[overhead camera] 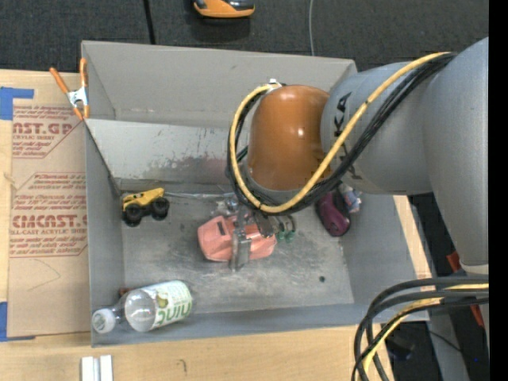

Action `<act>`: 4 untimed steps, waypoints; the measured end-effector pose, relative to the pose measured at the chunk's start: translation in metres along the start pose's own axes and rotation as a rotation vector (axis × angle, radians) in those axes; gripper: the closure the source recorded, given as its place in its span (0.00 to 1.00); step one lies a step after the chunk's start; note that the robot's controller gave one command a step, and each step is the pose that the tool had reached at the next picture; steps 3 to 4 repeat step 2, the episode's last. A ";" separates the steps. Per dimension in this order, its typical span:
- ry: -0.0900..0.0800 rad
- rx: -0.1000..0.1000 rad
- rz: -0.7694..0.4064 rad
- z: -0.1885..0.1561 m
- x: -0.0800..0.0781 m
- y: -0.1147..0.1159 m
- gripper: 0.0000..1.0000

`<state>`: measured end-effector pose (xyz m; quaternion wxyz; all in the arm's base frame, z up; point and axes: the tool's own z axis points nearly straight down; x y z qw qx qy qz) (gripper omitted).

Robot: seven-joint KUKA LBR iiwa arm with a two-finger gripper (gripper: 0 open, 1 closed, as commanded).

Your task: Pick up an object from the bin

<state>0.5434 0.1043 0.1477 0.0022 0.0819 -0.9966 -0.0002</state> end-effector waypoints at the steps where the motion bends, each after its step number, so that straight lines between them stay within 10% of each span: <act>1: 0.000 0.000 0.000 0.000 0.000 0.000 1.00; 2: -0.001 0.001 -0.013 -0.100 0.001 -0.025 1.00; 4: -0.001 0.001 -0.013 -0.100 0.001 -0.025 1.00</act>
Offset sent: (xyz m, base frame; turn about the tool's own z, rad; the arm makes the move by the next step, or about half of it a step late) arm 0.0042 -0.0252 0.1034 -0.0138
